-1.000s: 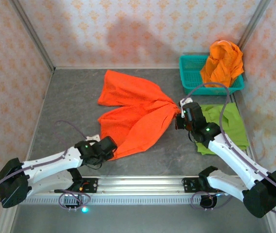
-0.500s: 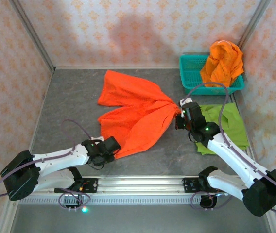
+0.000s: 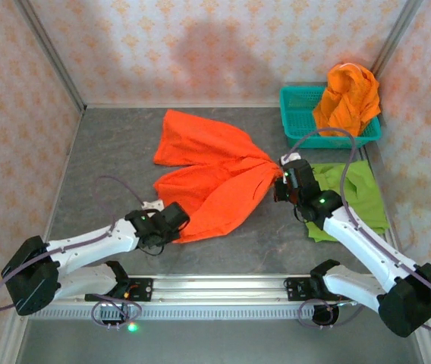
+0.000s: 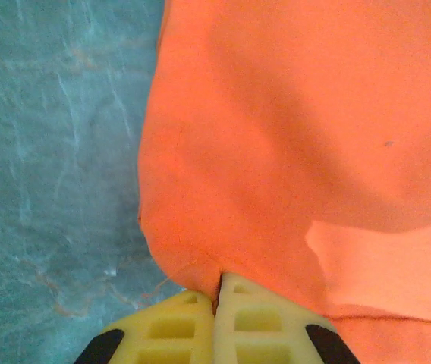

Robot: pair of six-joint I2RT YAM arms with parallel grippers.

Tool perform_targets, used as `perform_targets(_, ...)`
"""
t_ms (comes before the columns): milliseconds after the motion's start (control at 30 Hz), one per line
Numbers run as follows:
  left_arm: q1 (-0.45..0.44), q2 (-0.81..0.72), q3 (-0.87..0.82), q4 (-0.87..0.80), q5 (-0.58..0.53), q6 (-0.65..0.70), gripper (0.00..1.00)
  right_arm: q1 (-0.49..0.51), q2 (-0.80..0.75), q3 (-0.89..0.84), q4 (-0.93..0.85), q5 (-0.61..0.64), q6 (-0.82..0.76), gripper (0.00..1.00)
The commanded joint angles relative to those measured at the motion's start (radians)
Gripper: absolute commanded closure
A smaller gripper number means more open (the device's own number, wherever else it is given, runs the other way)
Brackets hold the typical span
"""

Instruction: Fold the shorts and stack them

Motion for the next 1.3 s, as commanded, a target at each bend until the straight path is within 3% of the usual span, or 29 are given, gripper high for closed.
perform_targets(0,0.078,-0.047,0.065,-0.049,-0.094,0.097,1.00,0.001,0.006,0.012,-0.010,0.095,0.075,1.00)
perform_targets(167,0.292,-0.022,0.241,-0.032,-0.111,0.303,1.00,-0.019,0.079,0.094,0.014,0.046,0.118,1.00)
perform_targets(333,0.524,0.180,0.571,-0.012,-0.096,0.473,1.00,-0.032,0.305,0.336,0.079,-0.027,0.030,1.00)
perform_targets(500,0.676,0.498,1.153,-0.138,-0.119,0.557,1.00,-0.044,0.674,0.916,-0.069,-0.050,-0.087,1.00)
perform_targets(700,0.801,0.886,2.074,-0.384,-0.138,0.558,1.00,-0.061,1.133,1.946,-0.325,-0.096,-0.098,1.00)
perform_targets(733,0.809,0.919,2.196,-0.406,-0.135,0.560,1.00,-0.065,1.166,2.046,-0.326,-0.112,-0.090,1.00)
perform_targets(800,0.821,0.916,2.316,-0.392,-0.130,0.560,1.00,-0.076,1.132,2.057,-0.260,-0.160,-0.064,1.00)
perform_targets(900,0.821,0.731,2.160,-0.278,-0.133,0.606,1.00,-0.089,0.991,1.874,-0.165,-0.206,-0.083,1.00)
perform_targets(1100,0.821,0.159,1.232,0.280,0.014,0.716,1.00,-0.100,0.563,1.017,0.311,-0.206,-0.195,1.00)
perform_targets(1167,0.819,0.004,0.971,0.368,0.067,0.738,1.00,-0.101,0.443,0.757,0.413,-0.228,-0.261,1.00)
perform_targets(1267,0.805,-0.170,0.682,0.384,0.107,0.733,1.00,-0.101,0.322,0.501,0.409,-0.262,-0.347,1.00)
